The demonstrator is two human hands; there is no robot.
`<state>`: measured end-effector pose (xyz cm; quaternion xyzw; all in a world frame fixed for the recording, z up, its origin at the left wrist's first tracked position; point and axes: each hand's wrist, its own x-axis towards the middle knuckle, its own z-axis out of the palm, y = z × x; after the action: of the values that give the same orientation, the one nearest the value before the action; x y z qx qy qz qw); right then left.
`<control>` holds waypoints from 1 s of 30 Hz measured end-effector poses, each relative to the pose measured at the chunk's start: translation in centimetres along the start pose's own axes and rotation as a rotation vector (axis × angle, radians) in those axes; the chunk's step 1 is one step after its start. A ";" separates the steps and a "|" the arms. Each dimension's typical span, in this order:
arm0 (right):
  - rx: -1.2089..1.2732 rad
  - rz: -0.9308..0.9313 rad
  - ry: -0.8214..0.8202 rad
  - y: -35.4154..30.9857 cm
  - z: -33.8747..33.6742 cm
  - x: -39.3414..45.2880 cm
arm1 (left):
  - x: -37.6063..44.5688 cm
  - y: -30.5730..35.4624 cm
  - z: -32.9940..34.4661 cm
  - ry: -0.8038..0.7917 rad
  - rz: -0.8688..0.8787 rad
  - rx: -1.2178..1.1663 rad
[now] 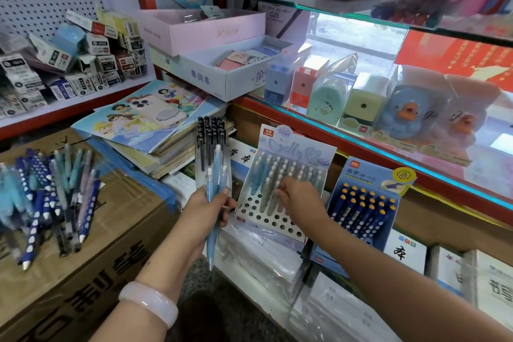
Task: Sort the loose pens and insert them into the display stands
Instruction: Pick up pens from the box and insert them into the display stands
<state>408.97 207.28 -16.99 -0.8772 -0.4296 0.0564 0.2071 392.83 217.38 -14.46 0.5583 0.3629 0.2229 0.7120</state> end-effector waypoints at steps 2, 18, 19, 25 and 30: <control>-0.024 -0.002 -0.031 0.0 -0.7 0.1 | -0.2 0.1 0.0 -0.017 -0.005 -0.030; 0.720 0.065 -0.284 -7.4 -3.4 1.2 | -0.9 0.4 -0.4 -0.107 -0.014 -0.077; 0.738 0.074 -0.295 -7.4 -3.5 1.2 | -0.8 0.4 -0.4 -0.116 -0.019 -0.087; 0.862 0.119 -0.261 -7.2 -5.4 2.1 | -0.4 0.1 -0.5 -0.044 -0.023 -0.120; 0.756 0.149 0.148 -4.9 -6.9 4.3 | 0.9 -0.5 -1.5 0.274 -0.043 -0.089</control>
<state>409.98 211.15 -8.38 -0.7696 -0.2975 0.1620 0.5412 392.21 218.88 -15.38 0.4826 0.4584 0.2977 0.6843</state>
